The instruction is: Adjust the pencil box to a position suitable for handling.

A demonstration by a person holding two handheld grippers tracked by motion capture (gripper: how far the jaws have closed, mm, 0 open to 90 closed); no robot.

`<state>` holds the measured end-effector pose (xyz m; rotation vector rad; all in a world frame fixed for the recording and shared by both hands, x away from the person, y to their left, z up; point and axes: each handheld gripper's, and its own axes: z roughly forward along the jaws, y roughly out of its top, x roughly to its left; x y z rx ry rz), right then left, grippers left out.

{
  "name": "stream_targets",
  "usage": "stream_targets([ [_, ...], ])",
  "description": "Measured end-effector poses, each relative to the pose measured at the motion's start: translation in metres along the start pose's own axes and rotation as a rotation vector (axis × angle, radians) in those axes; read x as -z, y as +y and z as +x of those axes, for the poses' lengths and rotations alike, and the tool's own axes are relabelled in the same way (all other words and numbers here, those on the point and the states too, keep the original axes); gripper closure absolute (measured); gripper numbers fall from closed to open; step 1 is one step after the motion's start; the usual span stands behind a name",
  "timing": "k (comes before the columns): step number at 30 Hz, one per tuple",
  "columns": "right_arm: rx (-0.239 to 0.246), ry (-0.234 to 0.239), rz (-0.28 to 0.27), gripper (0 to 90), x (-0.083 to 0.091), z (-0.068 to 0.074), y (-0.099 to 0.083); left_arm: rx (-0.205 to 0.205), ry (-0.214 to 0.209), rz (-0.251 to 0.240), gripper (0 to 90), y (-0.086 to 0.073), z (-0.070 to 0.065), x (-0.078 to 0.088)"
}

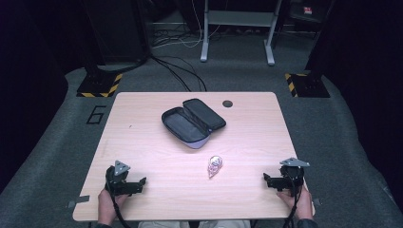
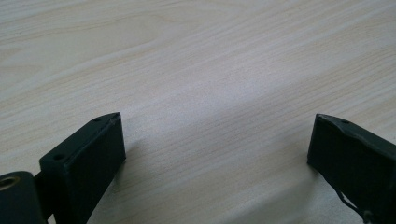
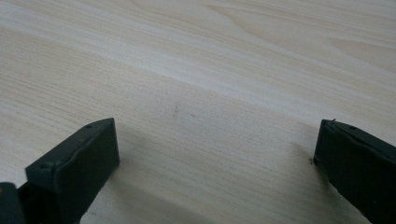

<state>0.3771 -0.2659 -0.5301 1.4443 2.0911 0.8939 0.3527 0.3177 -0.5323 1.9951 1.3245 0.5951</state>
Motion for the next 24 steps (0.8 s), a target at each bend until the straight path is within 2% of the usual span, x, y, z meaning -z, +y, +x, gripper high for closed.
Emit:
stream_targets([
  [5,0.016,0.007,0.000,0.0,-0.0001,-0.0012,-0.0001,-0.002,-0.002,0.010,3.9,0.0005,0.0003,0.0007],
  [9,0.008,0.005,-0.002,0.0,-0.0001,-0.0004,-0.0001,-0.003,-0.004,0.010,3.9,0.0005,0.0004,0.0005],
  [19,0.010,0.000,0.001,0.0,-0.0005,0.0002,0.0000,0.038,0.029,0.000,1.9,-0.0005,-0.0027,0.0006],
  [21,0.009,0.004,0.000,0.0,-0.0006,-0.0001,0.0001,0.052,0.018,0.004,1.5,0.0000,-0.0035,0.0016],
  [22,0.010,0.004,-0.001,0.0,-0.0006,-0.0001,0.0001,0.050,0.014,-0.013,1.6,0.0011,-0.0045,0.0024],
  [24,0.005,0.004,0.001,0.0,-0.0005,0.0003,0.0000,0.043,0.005,-0.012,1.8,0.0048,-0.0068,0.0049],
])
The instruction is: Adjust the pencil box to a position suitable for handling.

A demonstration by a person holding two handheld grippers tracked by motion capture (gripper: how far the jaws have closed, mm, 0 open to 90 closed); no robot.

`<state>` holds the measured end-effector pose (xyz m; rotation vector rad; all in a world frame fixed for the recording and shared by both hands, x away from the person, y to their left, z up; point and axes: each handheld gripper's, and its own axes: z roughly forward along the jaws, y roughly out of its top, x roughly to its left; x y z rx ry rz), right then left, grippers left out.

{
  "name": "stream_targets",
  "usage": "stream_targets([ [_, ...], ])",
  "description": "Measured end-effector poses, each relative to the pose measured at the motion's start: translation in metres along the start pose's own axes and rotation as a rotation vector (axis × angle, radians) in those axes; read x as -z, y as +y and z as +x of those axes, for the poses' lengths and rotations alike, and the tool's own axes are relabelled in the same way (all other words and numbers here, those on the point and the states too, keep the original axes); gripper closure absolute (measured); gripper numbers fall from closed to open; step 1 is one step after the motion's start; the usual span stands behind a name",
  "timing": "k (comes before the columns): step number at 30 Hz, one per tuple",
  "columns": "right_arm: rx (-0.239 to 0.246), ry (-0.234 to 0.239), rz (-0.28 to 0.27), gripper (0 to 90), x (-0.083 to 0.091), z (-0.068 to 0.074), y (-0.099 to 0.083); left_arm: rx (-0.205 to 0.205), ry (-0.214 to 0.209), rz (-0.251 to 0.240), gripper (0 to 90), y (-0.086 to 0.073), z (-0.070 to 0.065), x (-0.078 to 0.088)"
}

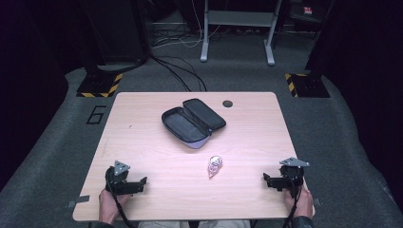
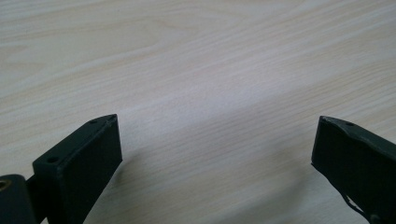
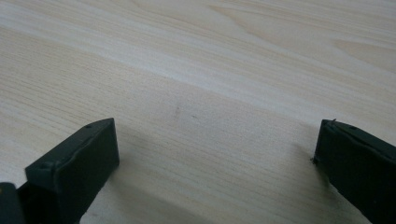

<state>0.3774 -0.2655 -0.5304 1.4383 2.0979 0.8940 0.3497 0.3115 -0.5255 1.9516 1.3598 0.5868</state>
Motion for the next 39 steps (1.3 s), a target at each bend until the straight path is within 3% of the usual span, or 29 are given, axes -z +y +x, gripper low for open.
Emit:
stream_targets([
  [8,0.000,-0.001,-0.001,0.0,0.000,0.000,0.000,-0.020,-0.037,-0.046,1.9,0.017,-0.017,0.003],
  [16,-0.002,0.000,0.003,0.0,0.000,0.000,0.000,-0.050,-0.076,-0.043,2.4,0.026,-0.031,0.002],
  [22,0.000,0.000,0.002,0.0,0.000,0.000,0.000,-0.075,-0.133,-0.049,1.9,0.039,-0.052,-0.004],
  [26,-0.001,-0.001,0.000,0.0,0.000,0.000,0.000,-0.083,-0.148,-0.055,1.7,0.046,-0.061,-0.007],
  [29,0.002,0.000,0.001,0.0,0.000,0.000,0.000,-0.116,-0.181,-0.045,1.4,0.055,-0.074,-0.011],
  [39,-0.002,0.000,-0.001,0.0,0.000,0.000,0.000,-0.171,-0.232,-0.063,0.1,0.074,-0.111,-0.026],
])
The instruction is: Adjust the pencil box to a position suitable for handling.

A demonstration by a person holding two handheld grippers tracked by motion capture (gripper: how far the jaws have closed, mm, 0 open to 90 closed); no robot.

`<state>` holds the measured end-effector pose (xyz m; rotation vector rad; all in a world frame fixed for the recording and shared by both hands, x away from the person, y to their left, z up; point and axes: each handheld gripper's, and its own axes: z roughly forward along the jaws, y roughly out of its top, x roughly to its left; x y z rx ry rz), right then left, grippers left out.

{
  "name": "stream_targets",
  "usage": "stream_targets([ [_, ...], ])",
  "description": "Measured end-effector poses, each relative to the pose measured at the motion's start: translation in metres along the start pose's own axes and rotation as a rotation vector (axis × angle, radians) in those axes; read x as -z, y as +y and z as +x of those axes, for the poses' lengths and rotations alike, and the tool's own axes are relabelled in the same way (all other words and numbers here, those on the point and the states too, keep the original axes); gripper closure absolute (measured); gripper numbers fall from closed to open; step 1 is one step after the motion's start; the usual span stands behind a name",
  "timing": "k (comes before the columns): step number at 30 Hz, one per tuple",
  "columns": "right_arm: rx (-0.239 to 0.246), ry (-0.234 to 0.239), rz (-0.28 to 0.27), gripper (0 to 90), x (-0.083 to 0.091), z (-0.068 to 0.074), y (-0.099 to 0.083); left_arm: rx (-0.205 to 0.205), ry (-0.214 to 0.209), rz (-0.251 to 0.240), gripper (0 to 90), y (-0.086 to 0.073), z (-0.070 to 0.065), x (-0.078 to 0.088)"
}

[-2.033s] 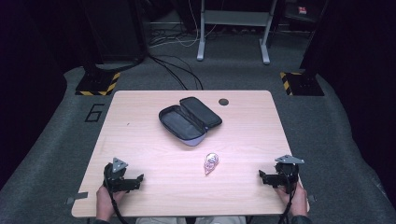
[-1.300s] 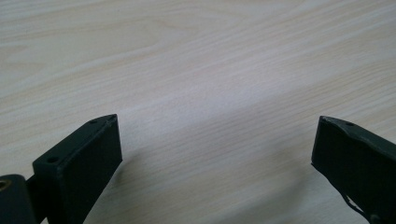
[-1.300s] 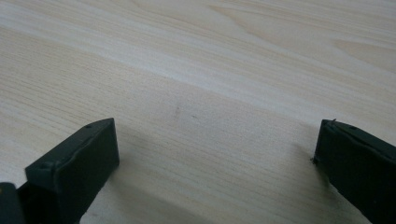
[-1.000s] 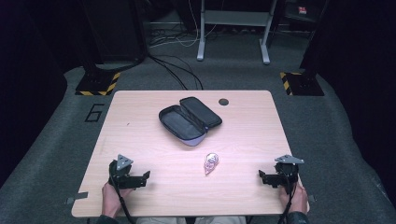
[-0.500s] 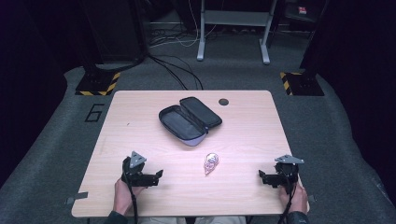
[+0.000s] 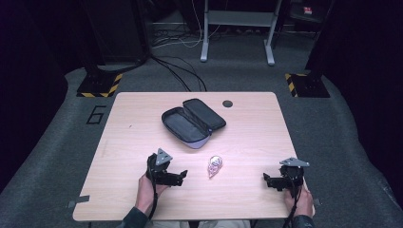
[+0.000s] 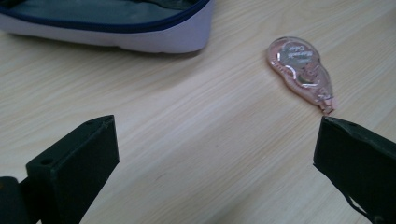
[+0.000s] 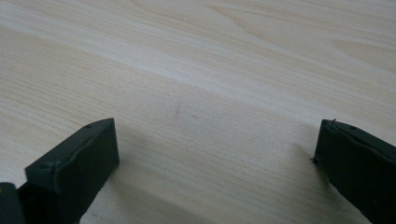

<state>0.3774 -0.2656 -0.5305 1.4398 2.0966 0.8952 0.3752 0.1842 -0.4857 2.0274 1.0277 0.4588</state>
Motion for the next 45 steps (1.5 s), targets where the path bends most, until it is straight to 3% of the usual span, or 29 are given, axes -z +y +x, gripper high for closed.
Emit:
stream_targets([
  [14,0.004,0.001,0.003,0.0,0.000,0.000,0.000,-0.036,-0.074,-0.006,0.0,0.023,-0.032,-0.031],
  [21,0.005,0.001,0.004,0.0,0.000,0.000,0.000,-0.073,-0.114,0.015,0.3,0.035,-0.053,-0.055],
  [26,0.006,0.000,0.003,0.0,0.000,0.000,0.000,-0.070,-0.130,0.029,1.4,0.038,-0.061,-0.069],
  [32,0.006,0.000,0.004,0.0,0.000,0.000,0.000,-0.076,-0.121,0.048,1.5,0.041,-0.067,-0.082],
  [38,0.005,0.000,0.003,0.0,0.000,0.000,0.000,-0.066,-0.113,0.057,7.5,0.045,-0.072,-0.096],
  [45,0.005,-0.003,-0.001,0.0,0.000,0.000,0.000,-0.068,-0.086,0.112,15.3,0.045,-0.077,-0.109],
])
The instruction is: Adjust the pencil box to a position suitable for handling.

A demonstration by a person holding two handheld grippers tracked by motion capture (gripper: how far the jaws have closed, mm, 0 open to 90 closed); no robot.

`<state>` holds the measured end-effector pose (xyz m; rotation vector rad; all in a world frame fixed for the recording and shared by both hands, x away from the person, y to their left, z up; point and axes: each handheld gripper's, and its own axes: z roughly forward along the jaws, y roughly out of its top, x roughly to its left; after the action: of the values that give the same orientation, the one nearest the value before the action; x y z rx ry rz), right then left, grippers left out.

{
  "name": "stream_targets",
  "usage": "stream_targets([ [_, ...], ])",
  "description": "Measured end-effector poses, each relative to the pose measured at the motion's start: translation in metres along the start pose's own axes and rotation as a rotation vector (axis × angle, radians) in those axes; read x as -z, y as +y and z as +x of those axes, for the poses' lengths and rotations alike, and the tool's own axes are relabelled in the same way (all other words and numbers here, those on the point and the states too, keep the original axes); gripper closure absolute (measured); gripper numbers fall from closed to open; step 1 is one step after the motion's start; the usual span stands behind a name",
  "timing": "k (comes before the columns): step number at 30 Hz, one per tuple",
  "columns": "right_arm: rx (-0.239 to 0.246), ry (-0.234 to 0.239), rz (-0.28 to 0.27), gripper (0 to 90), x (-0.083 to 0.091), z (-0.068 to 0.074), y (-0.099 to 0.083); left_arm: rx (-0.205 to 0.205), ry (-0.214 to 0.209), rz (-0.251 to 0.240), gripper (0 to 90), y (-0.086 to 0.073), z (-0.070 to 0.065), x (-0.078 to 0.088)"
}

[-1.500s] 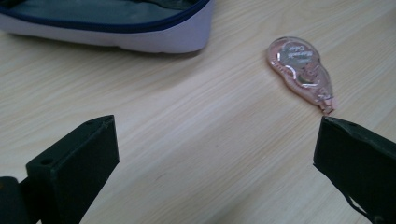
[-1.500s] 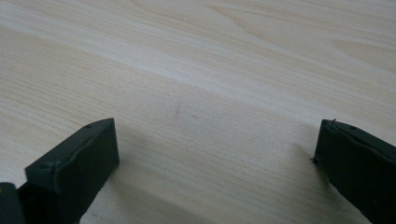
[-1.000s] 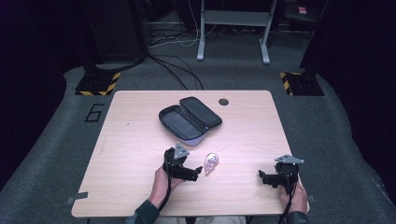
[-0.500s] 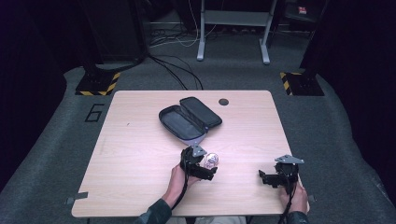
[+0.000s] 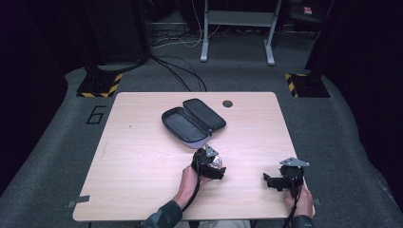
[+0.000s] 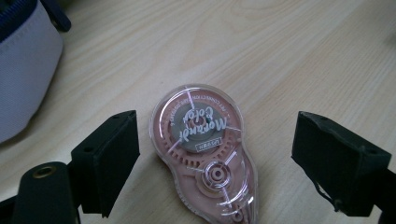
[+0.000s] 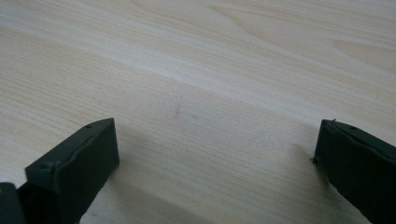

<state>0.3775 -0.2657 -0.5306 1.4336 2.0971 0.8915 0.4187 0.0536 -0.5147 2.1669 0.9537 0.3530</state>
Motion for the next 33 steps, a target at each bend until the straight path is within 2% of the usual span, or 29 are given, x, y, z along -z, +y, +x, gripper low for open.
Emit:
stream_targets([
  [3,0.000,0.003,0.004,0.0,0.000,0.000,0.000,0.020,0.003,-0.004,20.9,-0.002,-0.001,-0.008],
  [4,-0.001,0.001,-0.002,0.0,0.000,0.000,0.000,0.001,0.013,0.005,21.7,-0.002,0.000,-0.007],
  [5,-0.001,0.001,-0.002,0.0,0.000,0.000,0.000,0.001,0.013,0.005,22.8,-0.002,0.000,-0.007],
  [6,0.000,0.003,0.004,0.0,0.000,0.000,0.000,0.001,0.023,-0.016,25.0,-0.002,-0.001,-0.008],
  [10,0.001,0.001,0.005,0.0,0.000,0.000,0.000,-0.009,0.042,-0.009,29.1,-0.003,-0.002,-0.007],
  [13,0.000,-0.001,0.002,0.0,0.000,0.000,0.000,-0.009,0.059,-0.011,35.8,-0.004,-0.002,-0.006],
  [17,0.000,-0.002,0.001,0.0,0.000,0.000,0.000,-0.020,0.066,-0.007,38.2,-0.005,-0.003,-0.004],
  [24,0.001,-0.001,0.003,0.0,0.000,0.000,0.000,-0.020,0.058,-0.011,39.3,-0.010,-0.004,0.000],
  [26,0.001,-0.001,0.003,0.0,0.000,0.000,0.000,-0.023,0.051,-0.012,41.6,-0.010,-0.003,0.001],
  [28,0.001,-0.001,0.004,0.0,0.000,0.000,0.000,-0.032,0.053,-0.019,48.1,-0.012,-0.003,0.002],
  [33,0.001,-0.001,0.003,0.0,0.000,0.000,0.000,-0.031,0.050,-0.028,48.9,-0.012,-0.003,0.002],
])
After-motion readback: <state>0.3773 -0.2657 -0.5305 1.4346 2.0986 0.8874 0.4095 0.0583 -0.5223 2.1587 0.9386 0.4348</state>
